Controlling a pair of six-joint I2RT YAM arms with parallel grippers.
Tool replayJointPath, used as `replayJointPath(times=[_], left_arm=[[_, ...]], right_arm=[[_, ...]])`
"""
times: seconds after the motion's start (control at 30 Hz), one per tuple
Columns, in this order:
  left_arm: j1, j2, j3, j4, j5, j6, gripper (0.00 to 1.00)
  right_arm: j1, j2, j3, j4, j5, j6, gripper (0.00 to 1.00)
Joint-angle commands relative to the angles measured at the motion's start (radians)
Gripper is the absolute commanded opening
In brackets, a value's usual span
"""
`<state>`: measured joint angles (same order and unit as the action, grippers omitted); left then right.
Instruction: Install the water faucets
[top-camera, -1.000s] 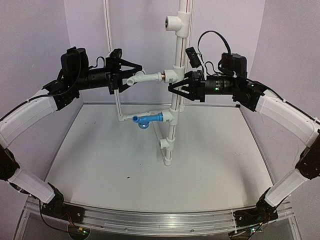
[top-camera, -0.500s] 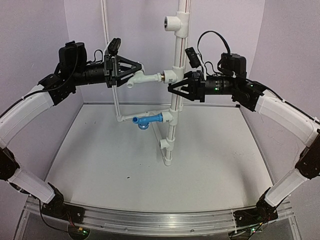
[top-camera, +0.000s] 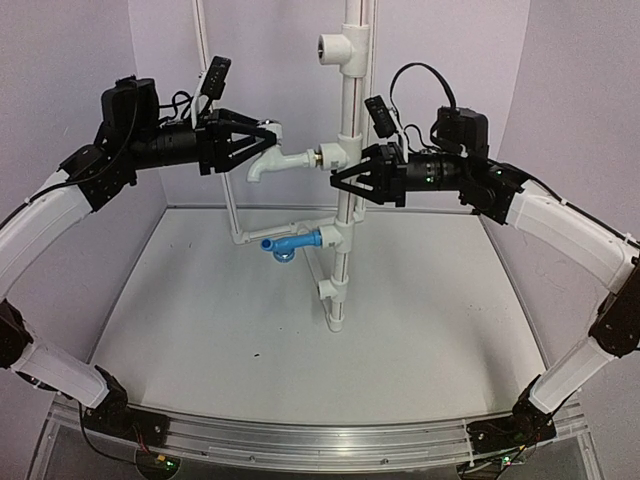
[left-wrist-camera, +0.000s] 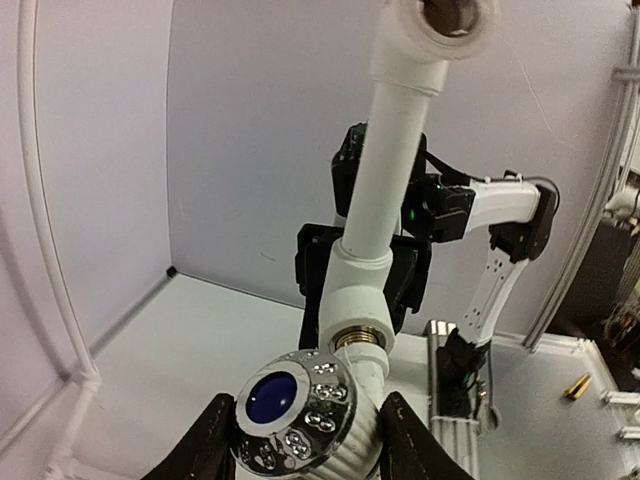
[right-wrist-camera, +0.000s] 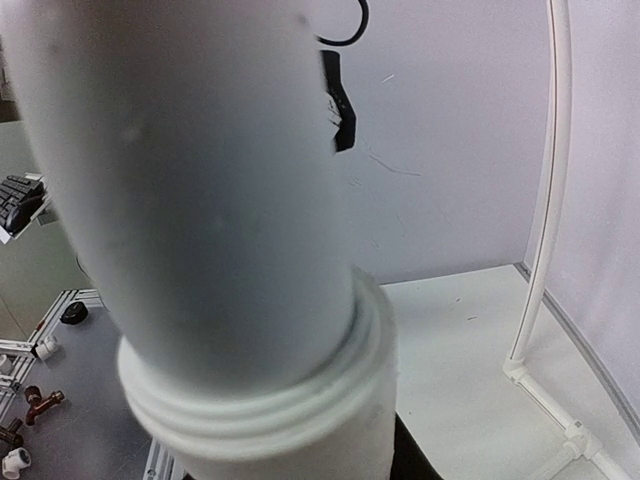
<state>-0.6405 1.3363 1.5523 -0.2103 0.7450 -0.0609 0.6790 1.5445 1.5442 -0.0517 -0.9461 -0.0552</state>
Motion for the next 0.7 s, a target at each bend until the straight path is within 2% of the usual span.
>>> replayJointPath(times=[0.0,0.17,0.43,0.67], left_arm=[[0.012,-0.051,0.046,-0.159,0.02,0.39,0.3],[0.005,-0.042,0.074,-0.191,0.053,0.476,0.38],[-0.016,-0.029,0.124,-0.251,0.11,0.445,0.56],[-0.032,-0.022,0.16,-0.275,0.118,0.407,0.59]], right_arm=[[-0.028,0.004,0.048,-0.023,-0.023,0.15,0.0],[-0.03,0.012,0.055,-0.023,-0.004,0.155,0.0],[-0.05,0.021,0.069,-0.023,0.013,0.165,0.0],[-0.064,0.021,0.066,-0.022,-0.001,0.16,0.0]])
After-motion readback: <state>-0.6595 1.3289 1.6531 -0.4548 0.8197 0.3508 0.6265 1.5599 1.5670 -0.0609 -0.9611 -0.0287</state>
